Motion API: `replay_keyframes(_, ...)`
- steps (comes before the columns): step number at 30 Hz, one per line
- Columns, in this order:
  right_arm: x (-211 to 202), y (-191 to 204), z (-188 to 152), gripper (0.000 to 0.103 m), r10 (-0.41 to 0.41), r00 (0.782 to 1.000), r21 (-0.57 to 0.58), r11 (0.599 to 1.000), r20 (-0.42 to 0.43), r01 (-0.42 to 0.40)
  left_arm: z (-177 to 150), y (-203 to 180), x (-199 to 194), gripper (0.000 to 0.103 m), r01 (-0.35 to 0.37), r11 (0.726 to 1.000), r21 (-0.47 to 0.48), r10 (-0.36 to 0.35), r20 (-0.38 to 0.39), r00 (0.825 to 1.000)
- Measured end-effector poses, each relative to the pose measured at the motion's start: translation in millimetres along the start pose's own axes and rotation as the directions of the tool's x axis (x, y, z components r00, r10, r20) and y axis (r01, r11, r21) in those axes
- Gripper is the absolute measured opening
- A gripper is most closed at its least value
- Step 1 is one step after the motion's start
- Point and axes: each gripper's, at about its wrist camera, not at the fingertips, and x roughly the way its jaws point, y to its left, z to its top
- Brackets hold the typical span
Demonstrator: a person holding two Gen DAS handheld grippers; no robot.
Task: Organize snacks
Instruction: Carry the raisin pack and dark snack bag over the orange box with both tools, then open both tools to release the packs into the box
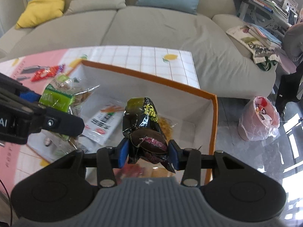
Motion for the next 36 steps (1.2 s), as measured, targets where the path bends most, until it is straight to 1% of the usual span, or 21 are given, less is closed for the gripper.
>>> replay_keyframes(4, 21, -7, 2, 0.043, -0.029, 0.999, -0.042, 0.999, -0.045, 0.028, 7, -3, 25, 0.047, -0.016, 0.999, 0.033, 0.017, -0.027, 0.999)
replay_keyframes(8, 36, -10, 3, 0.043, -0.055, 0.996, -0.093, 0.995, -0.072, 0.049, 7, -6, 46, 0.047, -0.037, 0.996, 0.078, 0.041, -0.048, 0.998)
replay_keyframes(13, 53, -16, 1, 0.044, -0.059, 0.993, -0.111, 0.993, -0.104, 0.047, 7, 0, 63, 0.047, -0.044, 0.996, 0.072, 0.05, -0.074, 0.996)
replay_keyframes(15, 60, -17, -1, 0.044, -0.055, 0.991, -0.113, 0.993, -0.118, 0.042, 6, 1, 68, 0.047, -0.056, 0.995, 0.086, 0.063, -0.081, 0.995)
replay_keyframes(22, 79, -17, -2, 0.046, -0.051, 0.987, -0.124, 0.992, -0.151, 0.032, 4, 9, 81, 0.047, -0.064, 0.995, 0.076, 0.072, -0.109, 0.991)
replay_keyframes(25, 81, -13, -4, 0.046, -0.058, 0.987, -0.145, 0.989, -0.149, 0.036, 4, 11, 86, 0.047, -0.072, 0.994, 0.076, 0.081, -0.125, 0.989)
replay_keyframes(29, 83, -9, -6, 0.048, -0.051, 0.986, -0.157, 0.987, -0.156, 0.026, 6, 11, 86, 0.048, -0.071, 0.995, 0.063, 0.079, -0.129, 0.989)
replay_keyframes(33, 87, -12, -5, 0.049, -0.046, 0.986, -0.159, 0.987, -0.162, 0.019, 6, 8, 85, 0.048, -0.085, 0.994, 0.075, 0.094, -0.128, 0.987)
replay_keyframes(35, 86, -13, -4, 0.05, -0.043, 0.985, -0.16, 0.987, -0.164, 0.016, 5, 8, 84, 0.054, -0.097, 0.992, 0.078, 0.106, -0.126, 0.986)
replay_keyframes(36, 85, -14, -4, 0.05, -0.043, 0.985, -0.16, 0.987, -0.164, 0.016, 7, 7, 85, 0.056, -0.102, 0.992, 0.08, 0.111, -0.121, 0.986)
